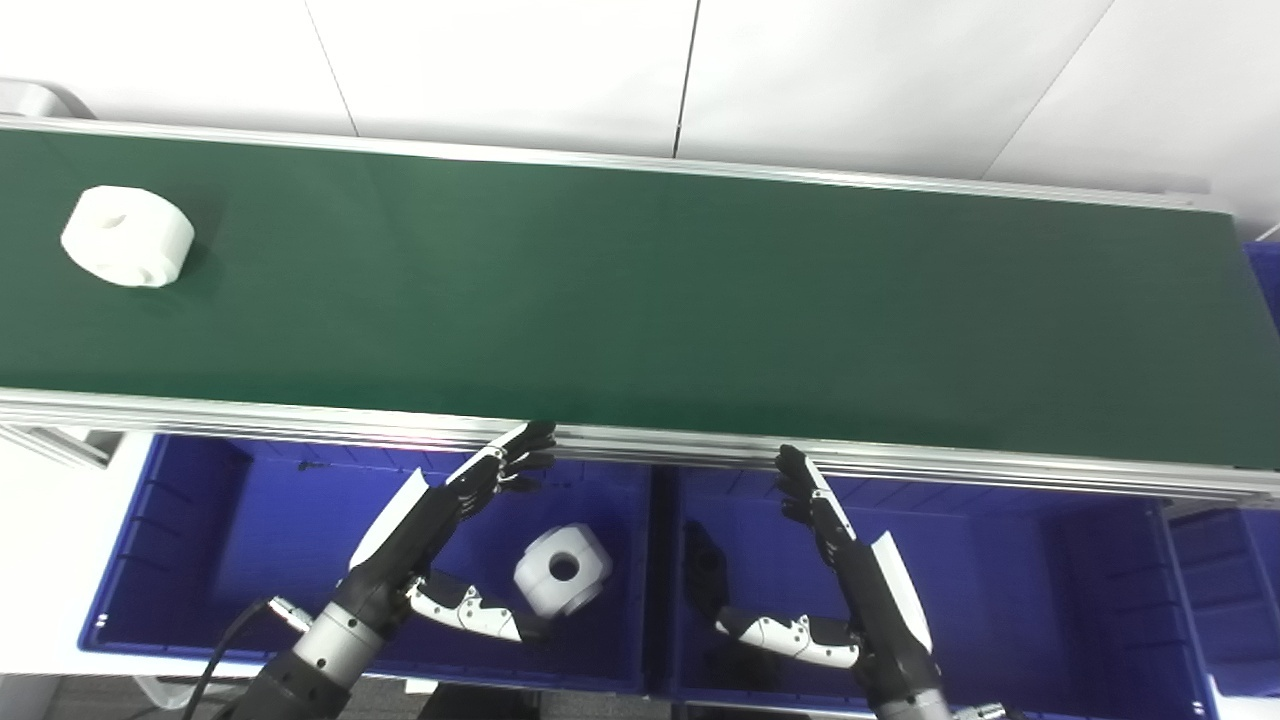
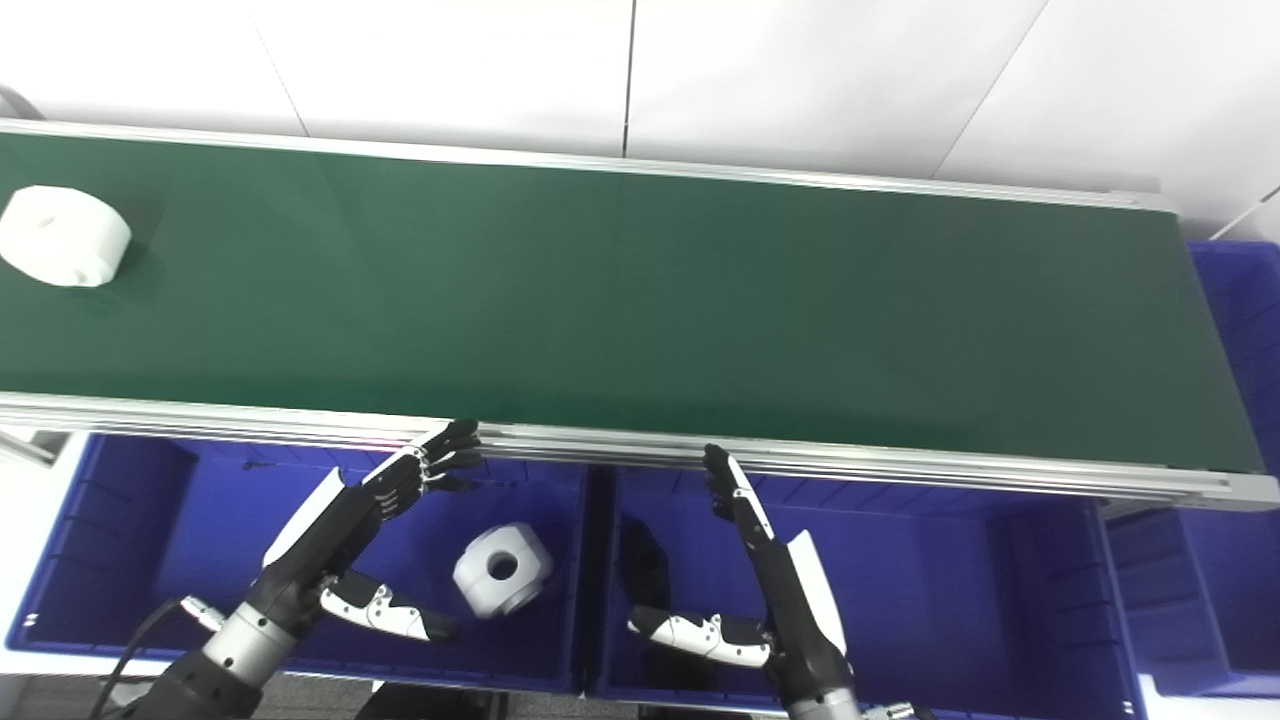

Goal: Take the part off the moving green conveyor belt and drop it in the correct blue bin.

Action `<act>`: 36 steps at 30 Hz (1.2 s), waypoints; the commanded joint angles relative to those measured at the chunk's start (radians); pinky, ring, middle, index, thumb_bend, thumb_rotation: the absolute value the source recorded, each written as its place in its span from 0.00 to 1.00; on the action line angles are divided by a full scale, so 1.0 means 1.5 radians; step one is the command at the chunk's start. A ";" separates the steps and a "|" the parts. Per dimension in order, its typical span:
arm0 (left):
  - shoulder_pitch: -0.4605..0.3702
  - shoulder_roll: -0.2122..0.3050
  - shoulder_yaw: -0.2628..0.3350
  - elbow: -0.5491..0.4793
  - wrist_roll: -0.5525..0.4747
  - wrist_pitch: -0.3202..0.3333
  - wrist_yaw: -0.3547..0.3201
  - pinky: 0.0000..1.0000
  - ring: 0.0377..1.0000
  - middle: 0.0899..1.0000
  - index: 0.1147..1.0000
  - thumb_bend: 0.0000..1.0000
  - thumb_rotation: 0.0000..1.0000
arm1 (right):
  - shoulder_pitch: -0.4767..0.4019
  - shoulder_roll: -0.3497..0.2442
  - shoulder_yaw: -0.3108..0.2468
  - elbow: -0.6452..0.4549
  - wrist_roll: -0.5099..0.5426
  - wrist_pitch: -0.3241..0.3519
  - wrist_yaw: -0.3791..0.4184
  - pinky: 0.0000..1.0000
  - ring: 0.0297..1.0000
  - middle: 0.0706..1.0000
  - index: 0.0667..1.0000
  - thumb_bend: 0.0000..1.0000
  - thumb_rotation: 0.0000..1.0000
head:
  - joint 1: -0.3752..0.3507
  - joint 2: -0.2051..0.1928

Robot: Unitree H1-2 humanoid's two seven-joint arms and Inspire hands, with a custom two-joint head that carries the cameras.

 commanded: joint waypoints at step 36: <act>-0.027 0.017 -0.017 0.034 0.002 -0.027 0.014 0.78 0.86 0.90 0.90 0.87 0.31 | -0.029 0.004 0.015 0.039 -0.047 -0.042 -0.013 0.83 0.90 0.95 0.98 0.85 0.38 | -0.034 -0.020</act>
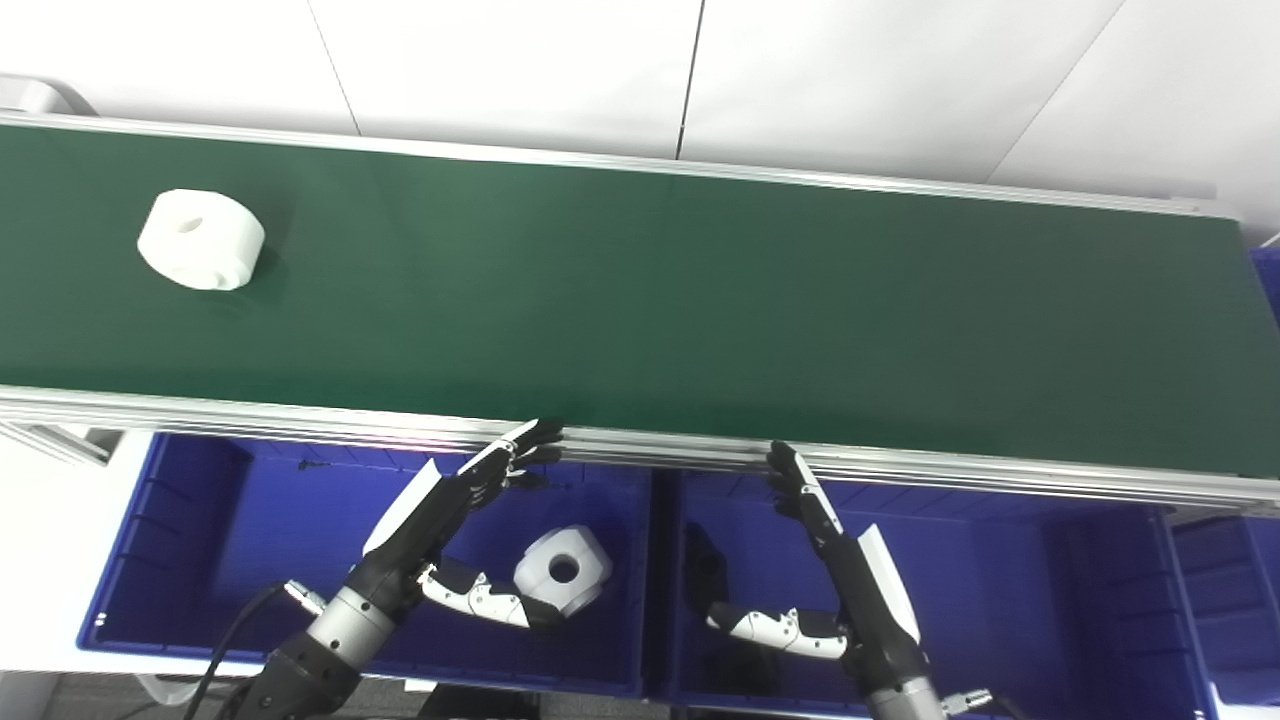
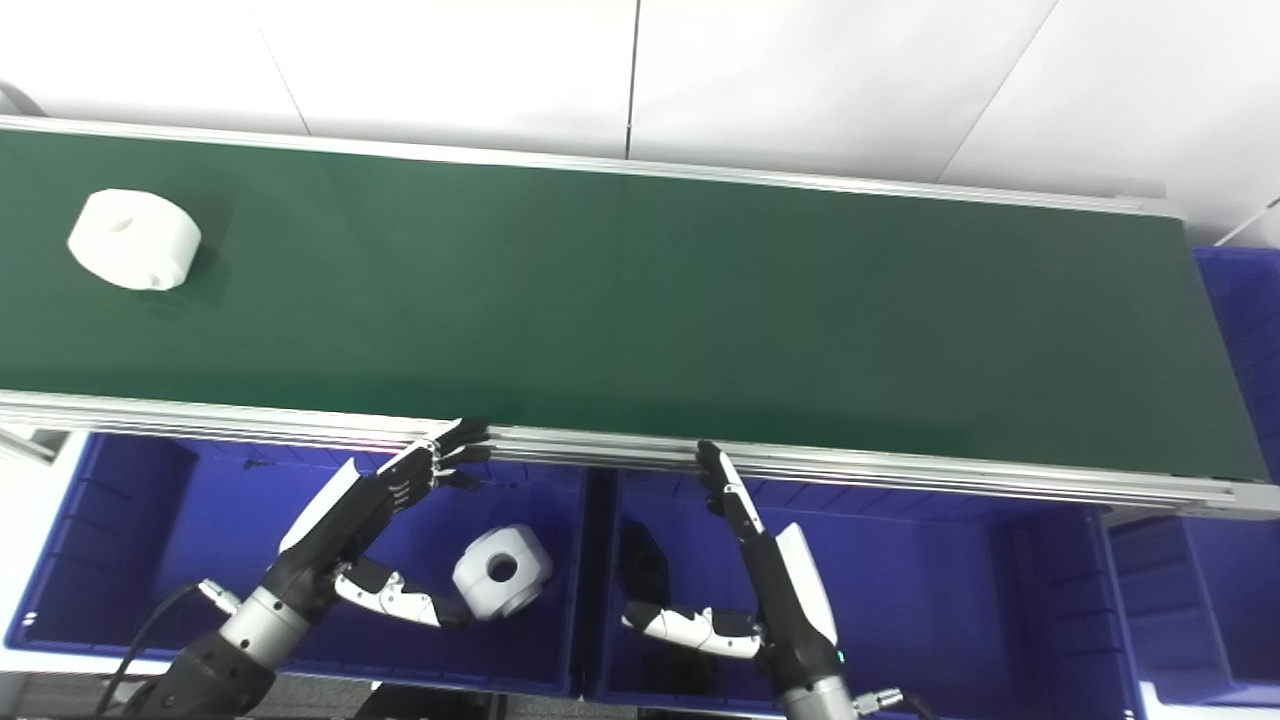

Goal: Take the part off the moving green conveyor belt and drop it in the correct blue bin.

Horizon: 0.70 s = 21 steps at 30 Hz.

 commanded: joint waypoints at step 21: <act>-0.003 0.022 0.003 0.002 -0.017 -0.026 0.001 0.77 0.85 0.90 0.90 0.90 0.31 | -0.005 0.010 0.011 0.031 -0.007 -0.083 -0.042 0.85 0.91 0.95 0.98 0.86 0.39 | -0.005 -0.032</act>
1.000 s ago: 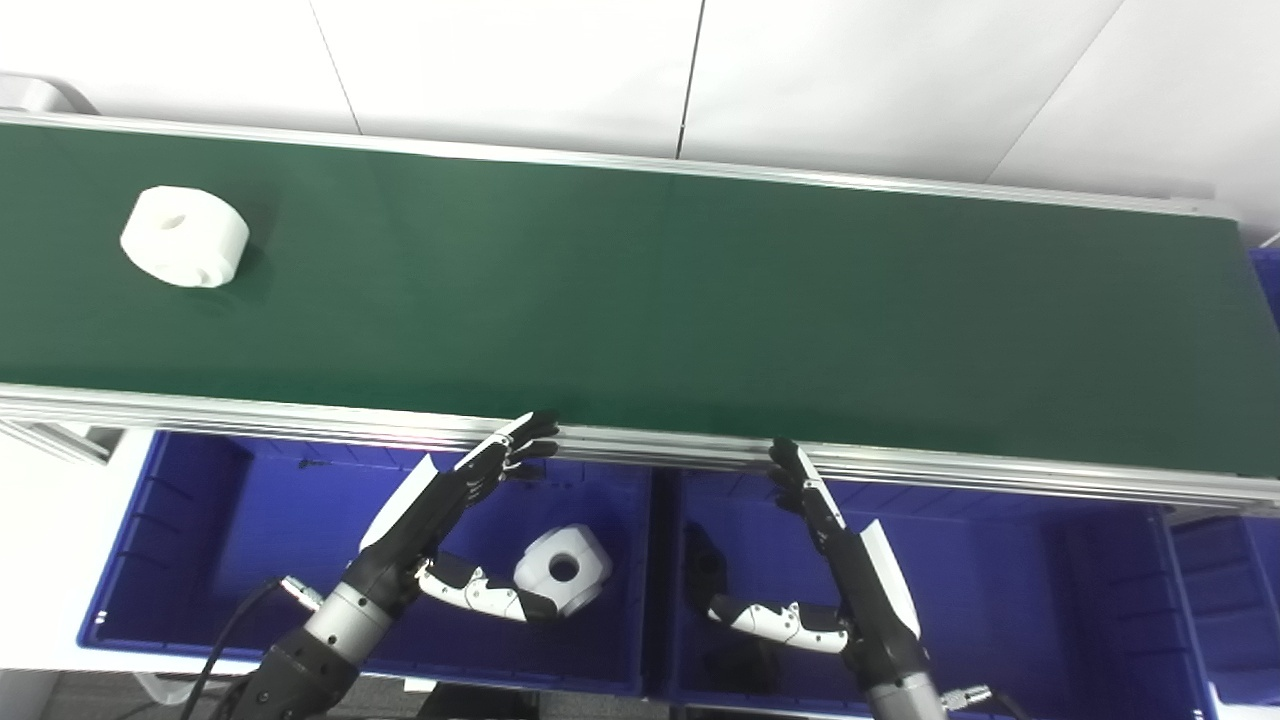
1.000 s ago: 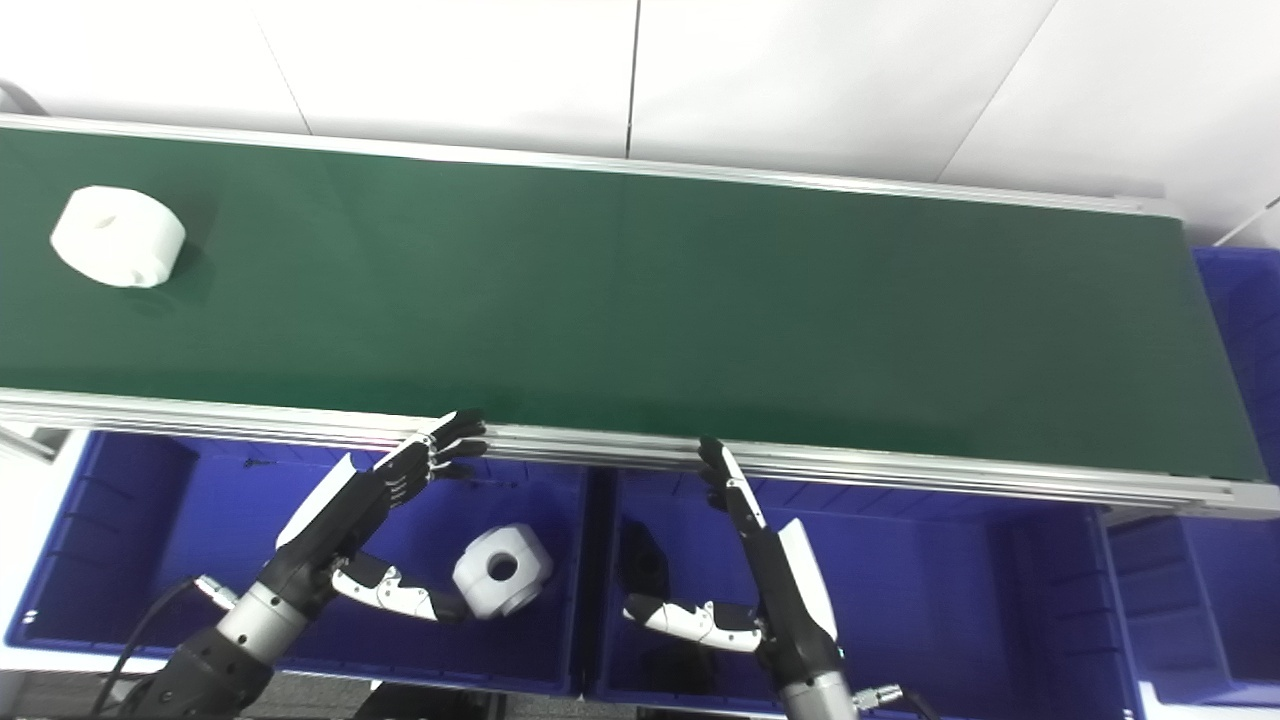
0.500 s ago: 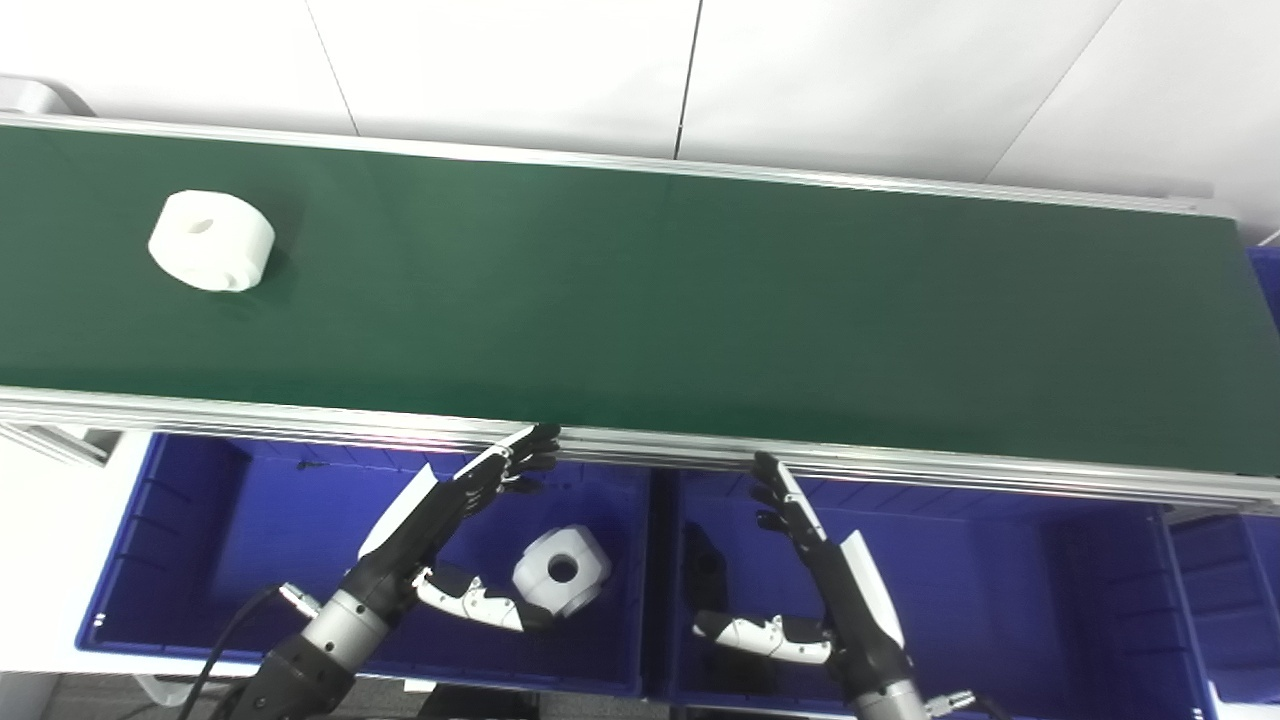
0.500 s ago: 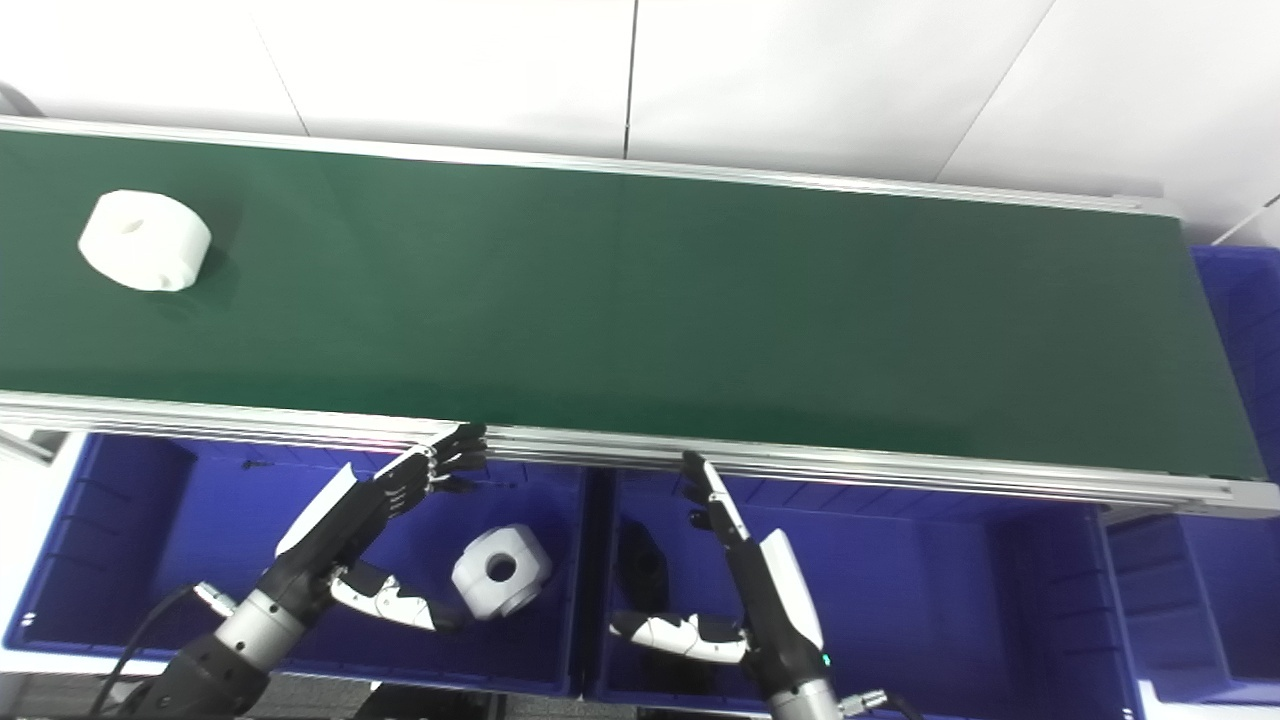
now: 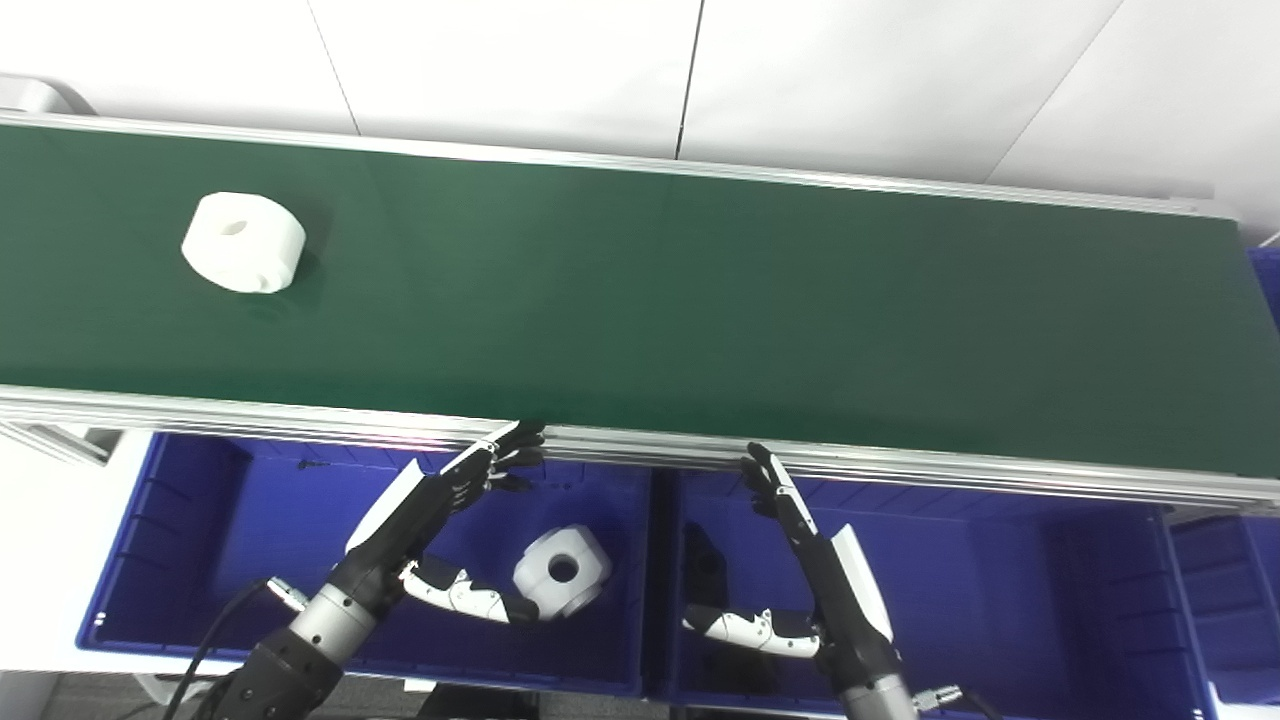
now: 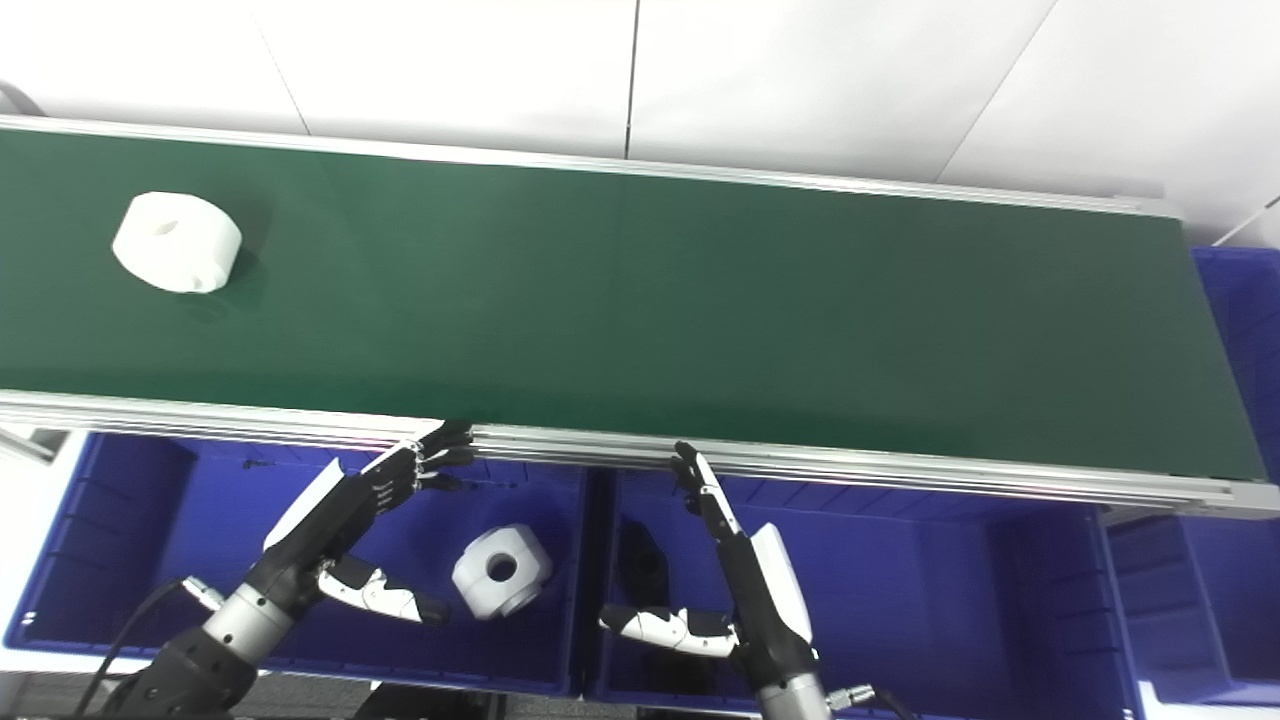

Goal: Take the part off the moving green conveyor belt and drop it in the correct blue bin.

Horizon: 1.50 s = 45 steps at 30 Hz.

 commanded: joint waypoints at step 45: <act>-0.066 0.008 0.055 -0.406 0.004 0.122 0.050 0.73 0.83 0.87 0.81 0.97 0.28 | 0.013 -0.146 0.130 -0.018 0.107 -0.055 -0.166 1.00 0.98 0.98 1.00 0.90 0.34 | 0.254 -0.094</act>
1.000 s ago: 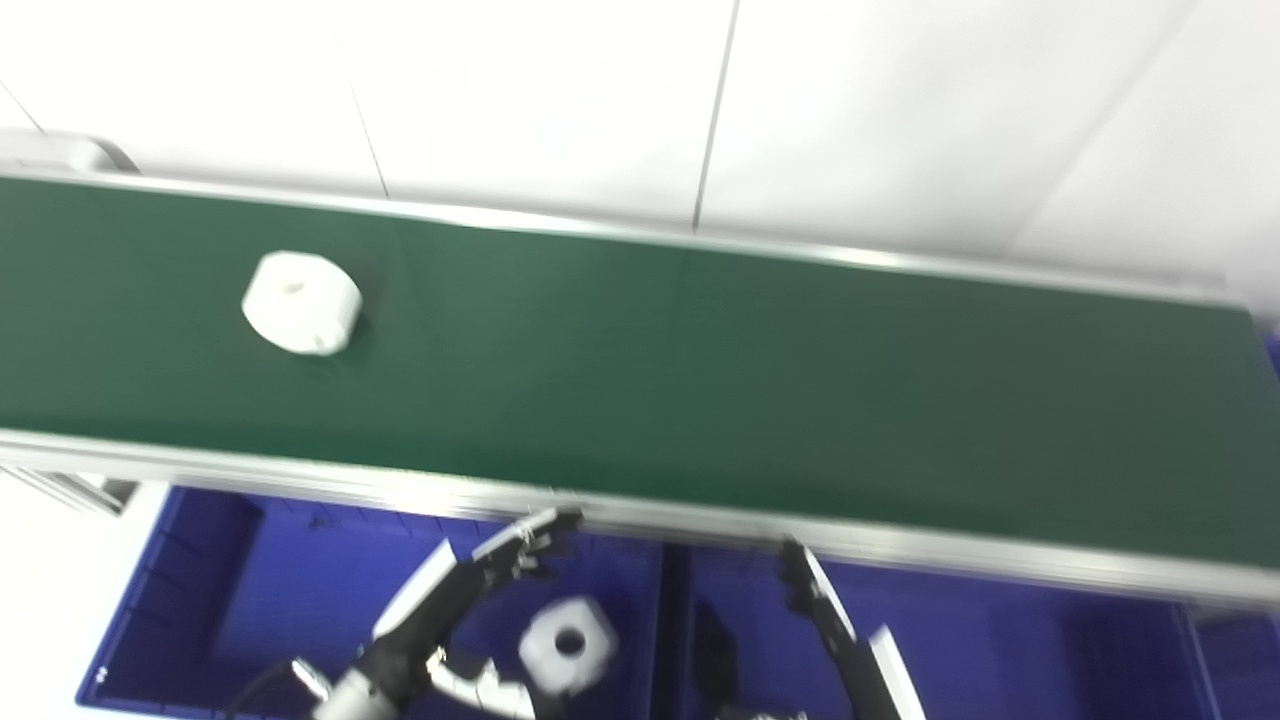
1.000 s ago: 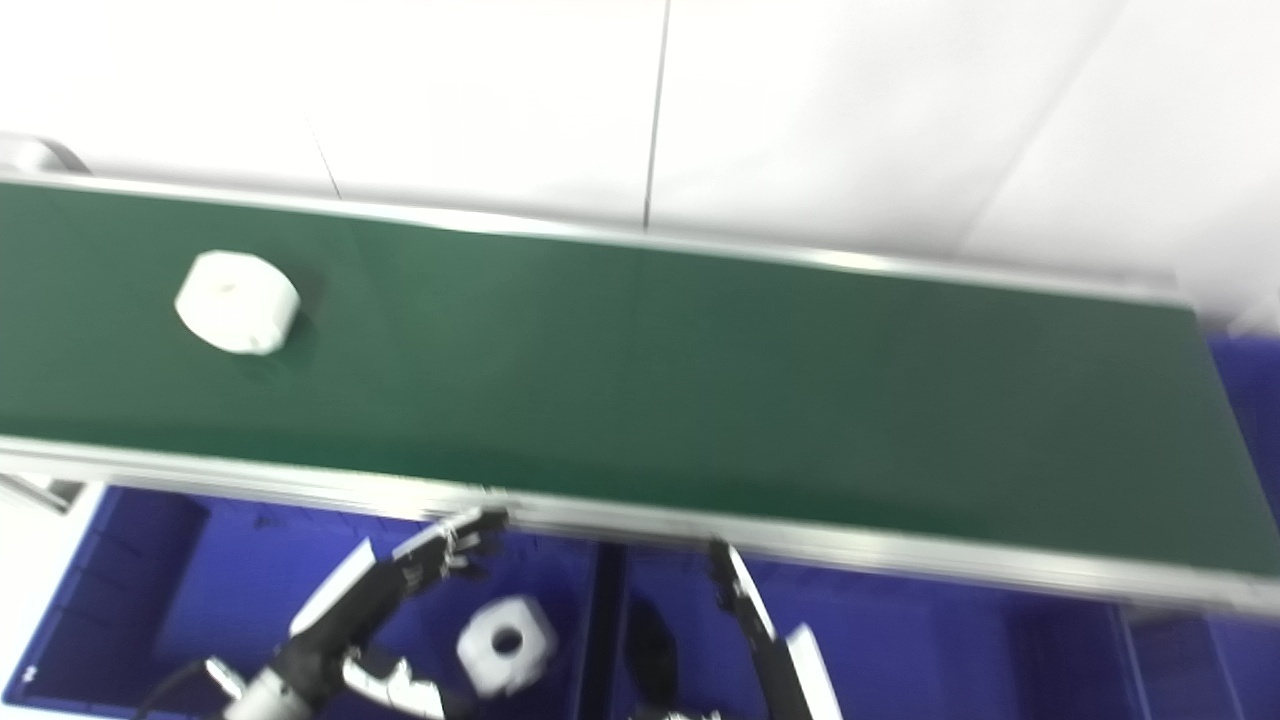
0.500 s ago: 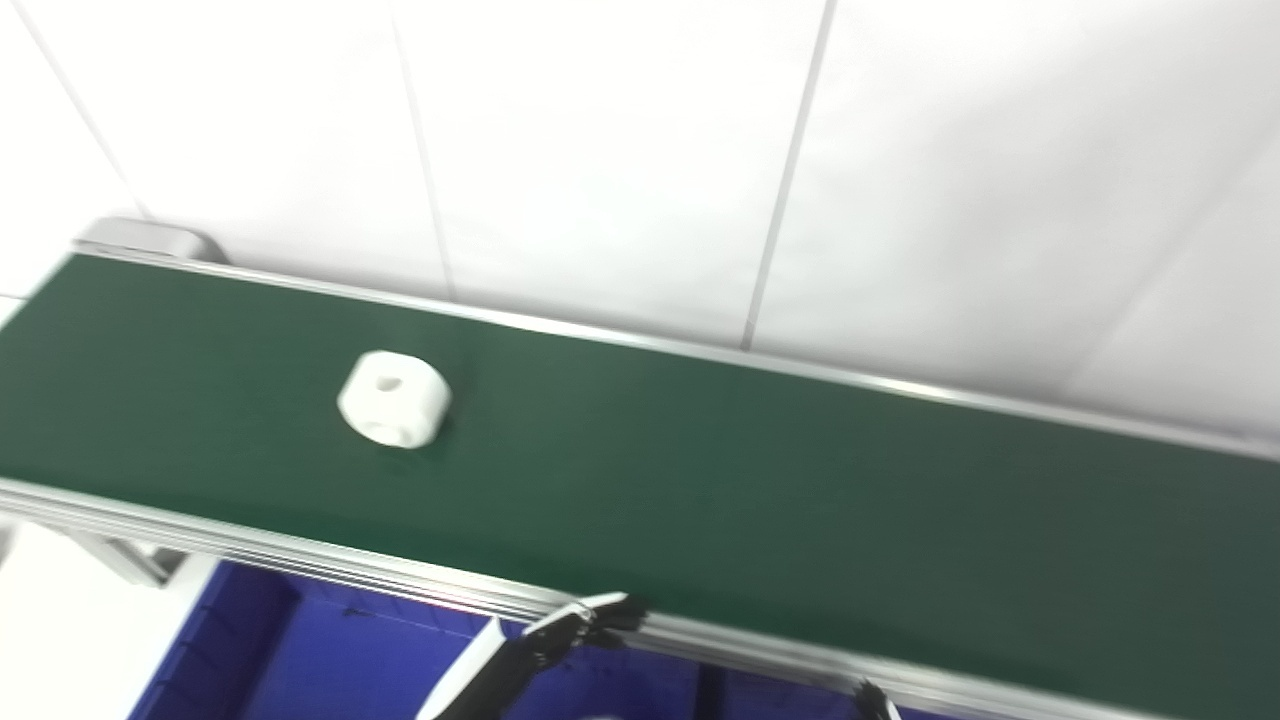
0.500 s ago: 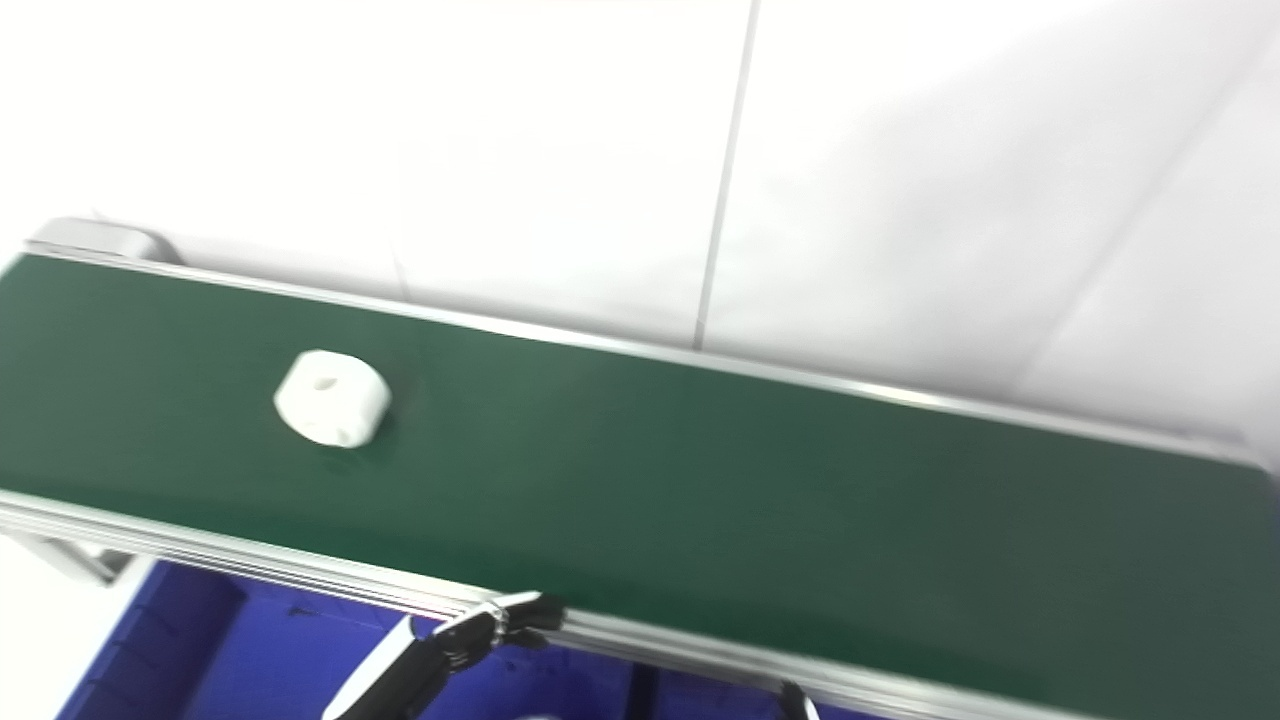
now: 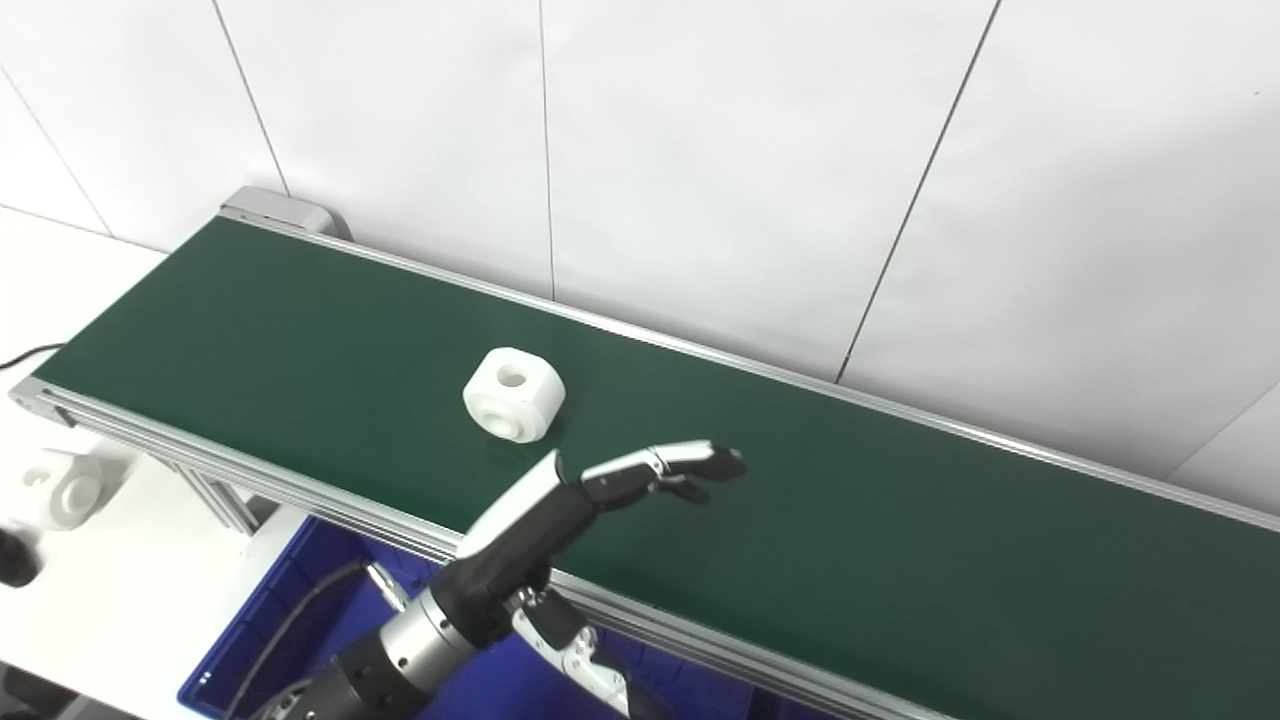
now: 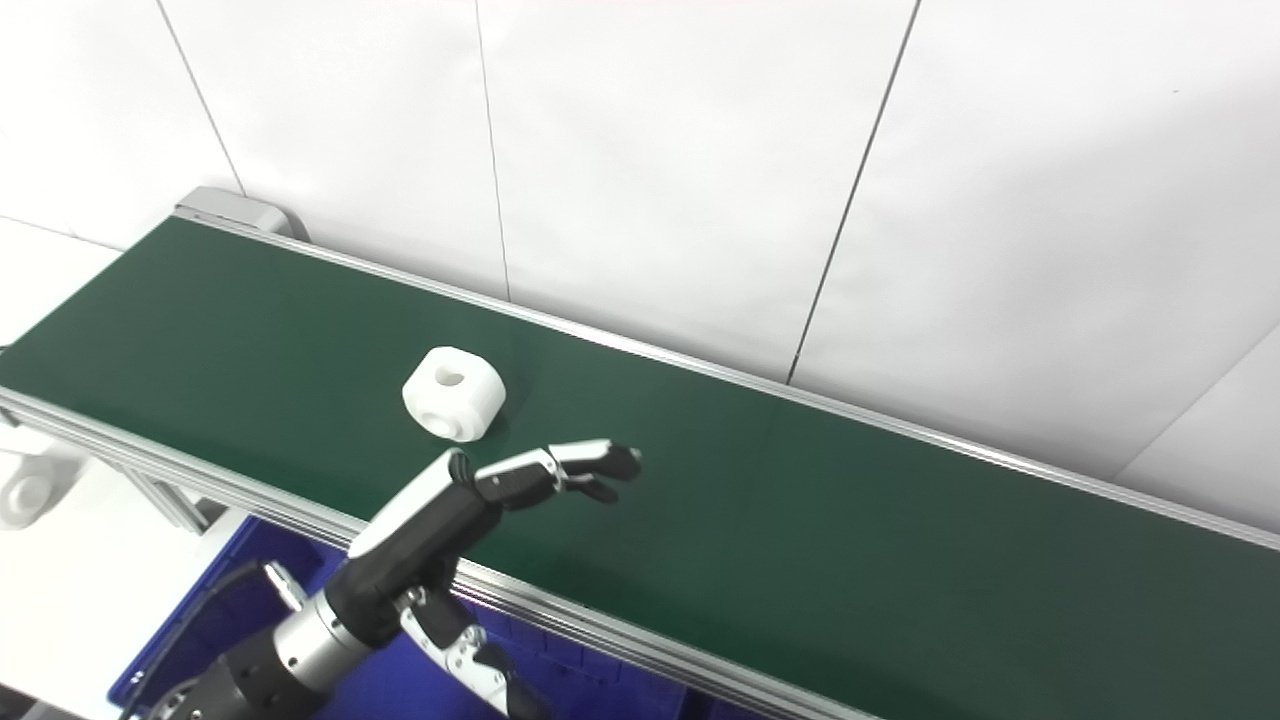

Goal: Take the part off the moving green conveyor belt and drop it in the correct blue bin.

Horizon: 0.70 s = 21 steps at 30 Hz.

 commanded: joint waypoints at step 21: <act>-0.220 -0.043 0.046 0.085 0.350 0.224 0.006 0.85 0.93 0.98 0.93 0.87 0.28 | -0.033 -0.041 0.036 0.009 0.035 -0.039 -0.034 0.94 0.93 0.97 1.00 0.89 0.39 | 0.026 -0.031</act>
